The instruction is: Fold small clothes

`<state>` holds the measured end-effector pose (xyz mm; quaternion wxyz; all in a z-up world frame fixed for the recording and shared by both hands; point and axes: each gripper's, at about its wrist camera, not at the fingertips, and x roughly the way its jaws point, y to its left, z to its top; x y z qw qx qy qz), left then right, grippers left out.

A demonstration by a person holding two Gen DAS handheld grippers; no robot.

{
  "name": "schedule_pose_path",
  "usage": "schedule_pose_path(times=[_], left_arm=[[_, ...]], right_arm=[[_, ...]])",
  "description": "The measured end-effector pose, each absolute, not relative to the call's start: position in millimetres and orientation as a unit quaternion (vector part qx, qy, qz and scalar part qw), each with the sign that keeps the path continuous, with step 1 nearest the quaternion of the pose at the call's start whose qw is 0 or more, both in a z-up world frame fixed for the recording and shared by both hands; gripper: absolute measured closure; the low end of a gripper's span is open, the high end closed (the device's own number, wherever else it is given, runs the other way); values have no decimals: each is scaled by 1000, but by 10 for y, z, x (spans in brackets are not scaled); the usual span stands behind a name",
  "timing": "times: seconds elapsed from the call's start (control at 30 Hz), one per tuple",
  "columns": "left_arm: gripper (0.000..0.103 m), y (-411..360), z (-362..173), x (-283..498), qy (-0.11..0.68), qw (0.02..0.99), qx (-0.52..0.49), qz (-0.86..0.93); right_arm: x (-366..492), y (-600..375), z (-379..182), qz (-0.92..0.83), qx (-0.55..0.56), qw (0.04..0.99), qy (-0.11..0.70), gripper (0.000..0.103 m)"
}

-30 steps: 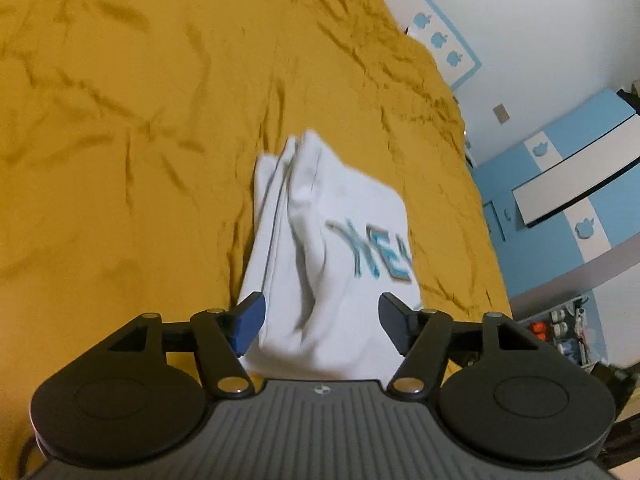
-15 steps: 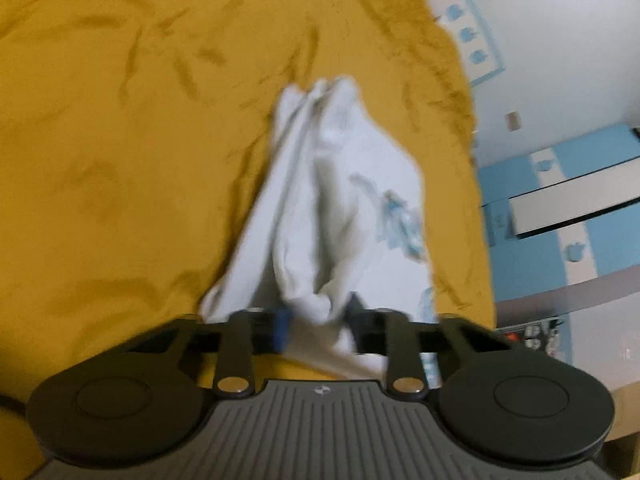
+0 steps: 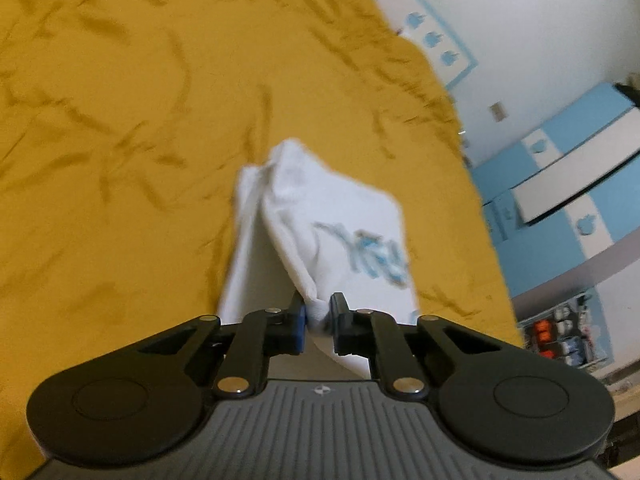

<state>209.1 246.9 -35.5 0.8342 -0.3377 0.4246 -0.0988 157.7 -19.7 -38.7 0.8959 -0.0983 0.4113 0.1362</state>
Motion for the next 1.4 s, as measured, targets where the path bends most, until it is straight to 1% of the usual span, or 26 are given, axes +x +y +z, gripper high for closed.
schedule_pose_path(times=[0.1,0.2,0.4,0.53,0.73,0.97,1.07,1.1,1.13,1.17,1.2,1.23,1.3,1.33,1.37,1.4], left_arm=[[90,2515,-592,2052,454,824,-329,-82],[90,2525,-777,2013,472,820,-317,-66],[86,2328,-832,1949,470,847,-242,-51],[85,2329,-853,1898,476,839,-261,-29],[79,2392,-884,1827,492,819,-296,-4],[80,2352,-850,1777,512,809,-289,10],[85,2302,-764,1756,530,807,-259,23],[85,2273,-723,1750,533,810,-243,24],[85,2245,-677,1749,535,813,-230,24],[82,2227,-624,1743,534,815,-221,25],[77,2218,-585,1746,533,818,-217,27],[75,2213,-532,1753,528,821,-215,27],[67,2218,-408,1770,510,833,-213,27],[64,2226,-350,1778,499,840,-212,25],[57,2239,-289,1793,486,847,-214,21],[51,2255,-242,1817,471,855,-217,13]], right_arm=[[1484,-160,-441,146,-128,889,414,103],[1468,-152,-533,150,-125,886,421,103],[1498,-183,-664,158,-114,879,436,103],[1492,-201,-759,159,-116,875,443,103],[1540,-303,-760,166,-89,873,451,103],[1575,-396,-725,166,-72,872,455,103],[1573,-451,-643,160,-66,877,447,103],[1584,-482,-607,156,-62,880,444,103],[1598,-517,-569,151,-57,883,441,98],[1616,-545,-541,146,-53,885,438,91],[1647,-583,-507,138,-49,889,434,86],[1671,-611,-481,131,-46,892,431,79],[1726,-656,-435,121,-39,896,425,75],[1756,-677,-412,117,-34,898,423,70],[1782,-697,-390,114,-27,900,421,64],[1810,-720,-374,113,-20,901,419,61]])
